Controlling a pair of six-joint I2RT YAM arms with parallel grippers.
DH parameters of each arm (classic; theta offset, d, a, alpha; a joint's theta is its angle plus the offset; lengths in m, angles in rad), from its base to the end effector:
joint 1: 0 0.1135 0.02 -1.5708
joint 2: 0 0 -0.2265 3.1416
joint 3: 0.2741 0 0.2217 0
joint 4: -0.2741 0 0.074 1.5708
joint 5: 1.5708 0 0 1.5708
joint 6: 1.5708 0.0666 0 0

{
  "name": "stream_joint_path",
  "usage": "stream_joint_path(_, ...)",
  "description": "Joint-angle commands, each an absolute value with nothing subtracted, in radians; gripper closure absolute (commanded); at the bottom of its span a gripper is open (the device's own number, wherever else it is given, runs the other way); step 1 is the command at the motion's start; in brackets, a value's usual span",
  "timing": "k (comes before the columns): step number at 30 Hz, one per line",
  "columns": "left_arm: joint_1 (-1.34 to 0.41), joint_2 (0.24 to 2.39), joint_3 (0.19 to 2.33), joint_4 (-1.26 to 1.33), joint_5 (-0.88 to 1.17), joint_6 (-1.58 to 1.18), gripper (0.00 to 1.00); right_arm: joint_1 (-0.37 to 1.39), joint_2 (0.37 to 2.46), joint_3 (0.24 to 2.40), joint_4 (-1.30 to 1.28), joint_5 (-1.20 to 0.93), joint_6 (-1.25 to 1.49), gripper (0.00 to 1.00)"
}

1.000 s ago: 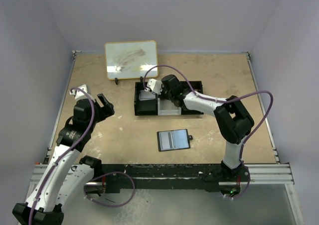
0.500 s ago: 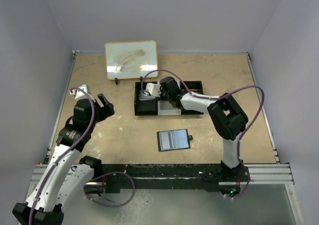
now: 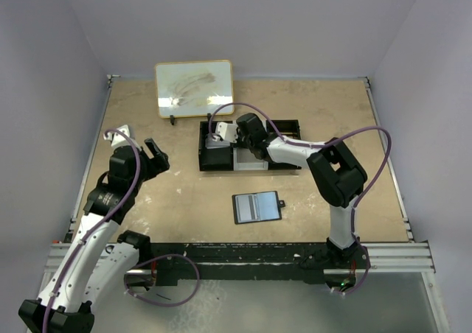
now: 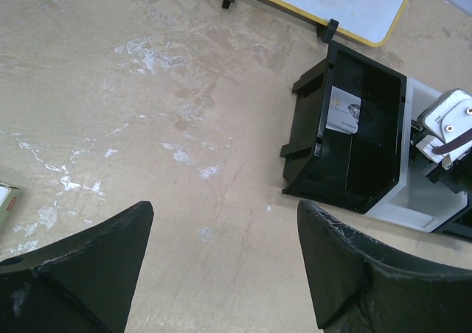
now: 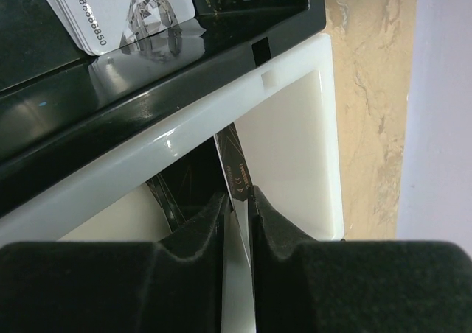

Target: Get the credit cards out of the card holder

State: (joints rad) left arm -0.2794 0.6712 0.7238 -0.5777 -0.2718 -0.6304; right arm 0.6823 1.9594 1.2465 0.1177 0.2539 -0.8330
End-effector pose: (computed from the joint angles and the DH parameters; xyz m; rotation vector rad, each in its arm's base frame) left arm 0.1704 -0.0303 0.2563 -0.5245 2.0190 -0.2712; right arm 0.3374 0.2526 0.1513 -1.3791 1.6709 -0.3615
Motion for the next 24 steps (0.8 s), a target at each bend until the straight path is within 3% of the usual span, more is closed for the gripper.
stream_joint_path(1,-0.272,0.673,0.729,-0.542,-0.260,-0.604,0.24,0.687,1.960,1.287,0.129,0.280,-0.809,0.80)
stream_joint_path(15,-0.273,0.686,0.728,-0.543,-0.253,-0.607,0.24,0.687,1.943,1.259,0.110,0.206,-0.801,0.70)
stream_joint_path(24,-0.273,0.695,0.728,-0.543,-0.249,-0.606,0.24,0.687,1.959,1.243,0.124,0.211,-0.801,0.70)
